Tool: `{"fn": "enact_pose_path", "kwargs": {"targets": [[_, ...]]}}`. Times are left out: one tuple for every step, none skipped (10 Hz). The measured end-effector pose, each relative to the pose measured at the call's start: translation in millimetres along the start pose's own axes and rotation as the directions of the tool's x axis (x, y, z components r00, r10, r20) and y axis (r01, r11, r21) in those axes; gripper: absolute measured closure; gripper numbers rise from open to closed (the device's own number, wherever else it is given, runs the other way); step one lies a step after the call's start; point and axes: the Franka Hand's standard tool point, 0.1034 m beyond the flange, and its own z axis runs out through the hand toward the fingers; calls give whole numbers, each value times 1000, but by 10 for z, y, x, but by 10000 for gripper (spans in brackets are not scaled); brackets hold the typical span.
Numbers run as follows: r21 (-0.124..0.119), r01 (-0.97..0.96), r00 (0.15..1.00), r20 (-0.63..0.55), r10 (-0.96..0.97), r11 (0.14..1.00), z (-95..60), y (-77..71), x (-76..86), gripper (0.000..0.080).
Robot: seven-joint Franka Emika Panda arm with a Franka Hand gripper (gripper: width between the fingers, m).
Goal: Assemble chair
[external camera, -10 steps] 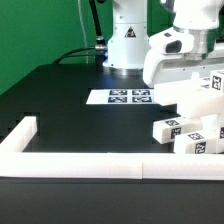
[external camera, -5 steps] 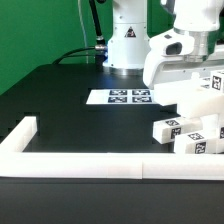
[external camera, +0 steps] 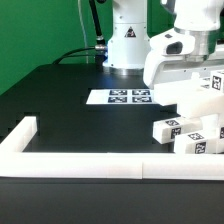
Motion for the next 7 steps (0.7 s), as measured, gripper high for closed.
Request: {"fn": "enact_pose_path", "kwargs": {"targets": [[0, -1, 1000, 0, 1, 1000, -1, 13, -1, 514], [0, 0, 1000, -2, 0, 1000, -12, 47, -2, 514], [3, 4, 1000, -8, -4, 1000, -53, 102, -1, 514], [7, 0, 1000, -13, 0, 1000, -117, 133, 1, 514], [12, 0, 1000, -17, 0, 1000, -197, 137, 4, 512], [22, -2, 1000, -10, 2, 1000, -313, 160, -9, 512], [39, -10, 1000, -3, 10, 999, -501, 195, -17, 512]]}}
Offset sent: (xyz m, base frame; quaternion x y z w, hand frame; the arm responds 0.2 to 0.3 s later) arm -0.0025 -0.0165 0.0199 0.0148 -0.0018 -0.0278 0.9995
